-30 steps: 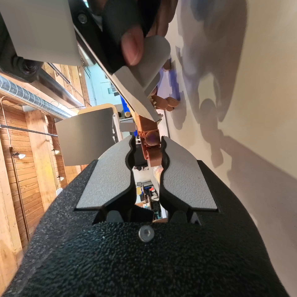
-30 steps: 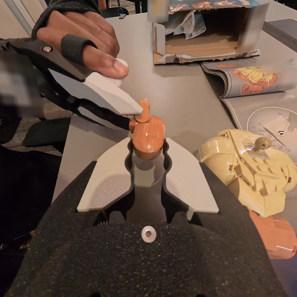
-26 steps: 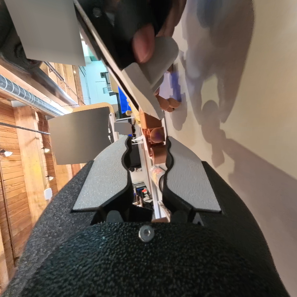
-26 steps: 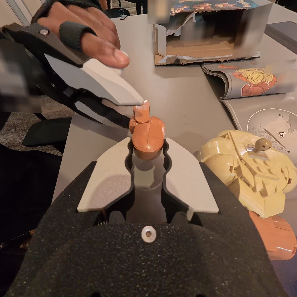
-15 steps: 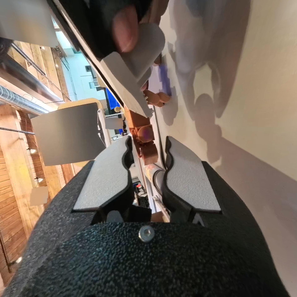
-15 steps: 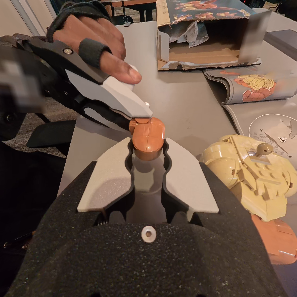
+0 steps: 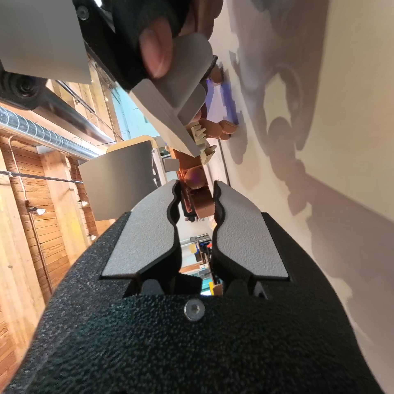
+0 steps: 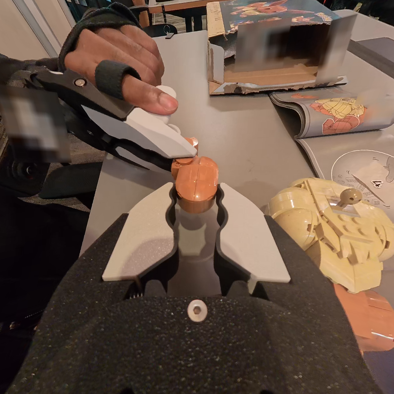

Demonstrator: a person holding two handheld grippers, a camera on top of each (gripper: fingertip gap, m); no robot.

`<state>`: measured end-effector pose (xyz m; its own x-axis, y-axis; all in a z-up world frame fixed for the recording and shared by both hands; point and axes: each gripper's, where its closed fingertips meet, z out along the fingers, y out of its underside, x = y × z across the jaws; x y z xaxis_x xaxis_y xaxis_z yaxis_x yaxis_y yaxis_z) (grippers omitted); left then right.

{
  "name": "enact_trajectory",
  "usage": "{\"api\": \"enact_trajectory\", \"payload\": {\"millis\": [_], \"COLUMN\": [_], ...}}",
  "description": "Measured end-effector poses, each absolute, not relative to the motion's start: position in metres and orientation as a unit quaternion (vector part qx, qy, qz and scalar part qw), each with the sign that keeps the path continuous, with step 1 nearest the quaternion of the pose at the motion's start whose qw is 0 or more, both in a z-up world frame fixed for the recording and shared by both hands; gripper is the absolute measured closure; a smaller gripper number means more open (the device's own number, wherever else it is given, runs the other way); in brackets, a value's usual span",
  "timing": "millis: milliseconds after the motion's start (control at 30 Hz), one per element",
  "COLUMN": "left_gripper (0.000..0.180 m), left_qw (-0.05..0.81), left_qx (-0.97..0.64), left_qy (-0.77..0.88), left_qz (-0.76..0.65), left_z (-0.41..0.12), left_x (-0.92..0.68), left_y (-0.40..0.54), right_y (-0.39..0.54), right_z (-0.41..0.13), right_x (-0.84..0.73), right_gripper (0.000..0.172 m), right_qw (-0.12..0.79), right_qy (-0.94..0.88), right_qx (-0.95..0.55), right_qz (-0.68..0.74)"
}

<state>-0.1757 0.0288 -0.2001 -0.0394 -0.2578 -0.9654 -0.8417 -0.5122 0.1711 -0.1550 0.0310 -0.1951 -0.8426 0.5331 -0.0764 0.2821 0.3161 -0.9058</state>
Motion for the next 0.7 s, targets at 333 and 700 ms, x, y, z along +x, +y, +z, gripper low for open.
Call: {"api": "enact_trajectory", "payload": {"millis": [333, 700], "left_gripper": [0.152, 0.149], "left_qw": [0.244, 0.256], "left_qx": [-0.639, -0.651], "left_qy": [0.438, 0.443], "left_qz": [0.583, 0.561], "left_z": [-0.1999, -0.1983], "left_x": [-0.175, -0.1712], "left_y": [0.0287, 0.027], "right_y": [0.031, 0.031], "right_z": [-0.1963, -0.1956], "right_x": [-0.1549, -0.1552], "right_gripper": [0.136, 0.136], "right_qw": [0.123, 0.124], "right_qy": [-0.805, -0.803], "right_qx": [-0.251, -0.249], "right_qz": [0.524, 0.528]}}
